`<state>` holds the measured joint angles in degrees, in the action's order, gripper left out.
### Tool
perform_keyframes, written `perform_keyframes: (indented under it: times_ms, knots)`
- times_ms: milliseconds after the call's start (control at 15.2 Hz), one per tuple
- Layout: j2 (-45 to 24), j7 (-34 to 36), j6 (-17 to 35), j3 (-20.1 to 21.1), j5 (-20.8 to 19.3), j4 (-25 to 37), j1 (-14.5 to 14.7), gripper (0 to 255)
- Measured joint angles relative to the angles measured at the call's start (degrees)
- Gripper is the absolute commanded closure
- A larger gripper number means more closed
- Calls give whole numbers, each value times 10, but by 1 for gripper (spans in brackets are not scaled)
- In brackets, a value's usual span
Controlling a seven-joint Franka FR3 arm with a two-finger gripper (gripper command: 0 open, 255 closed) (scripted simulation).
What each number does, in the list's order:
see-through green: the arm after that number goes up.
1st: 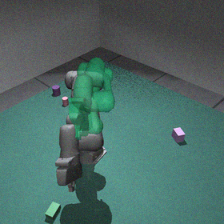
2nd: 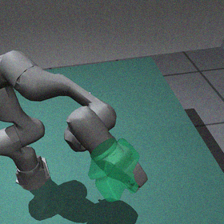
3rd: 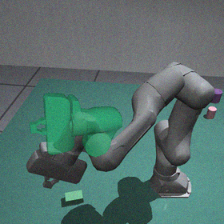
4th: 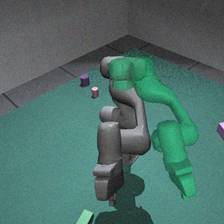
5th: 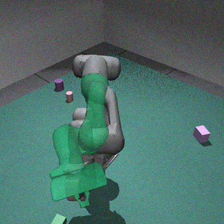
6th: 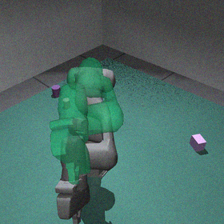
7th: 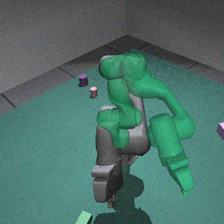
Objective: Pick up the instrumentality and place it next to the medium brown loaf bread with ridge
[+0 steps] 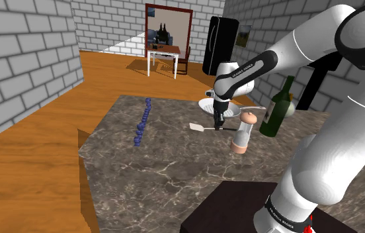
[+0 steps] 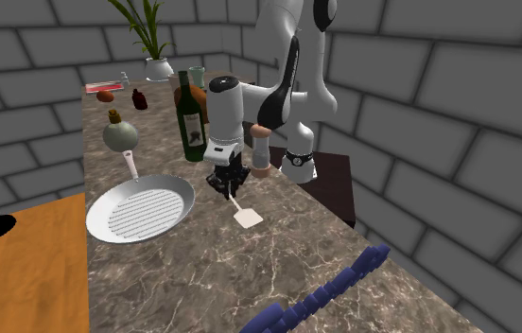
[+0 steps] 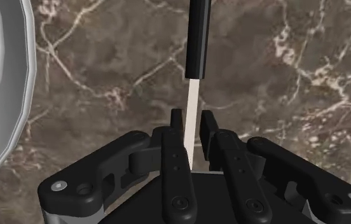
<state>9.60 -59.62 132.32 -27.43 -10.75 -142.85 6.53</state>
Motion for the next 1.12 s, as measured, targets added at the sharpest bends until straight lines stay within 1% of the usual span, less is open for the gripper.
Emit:
perform_keyframes:
  times_ms: [528,1122]
  knots:
    - [3,1,-4,1,-1,2,0,255]
    - [49,9,-78,11,-12,32,-3,255]
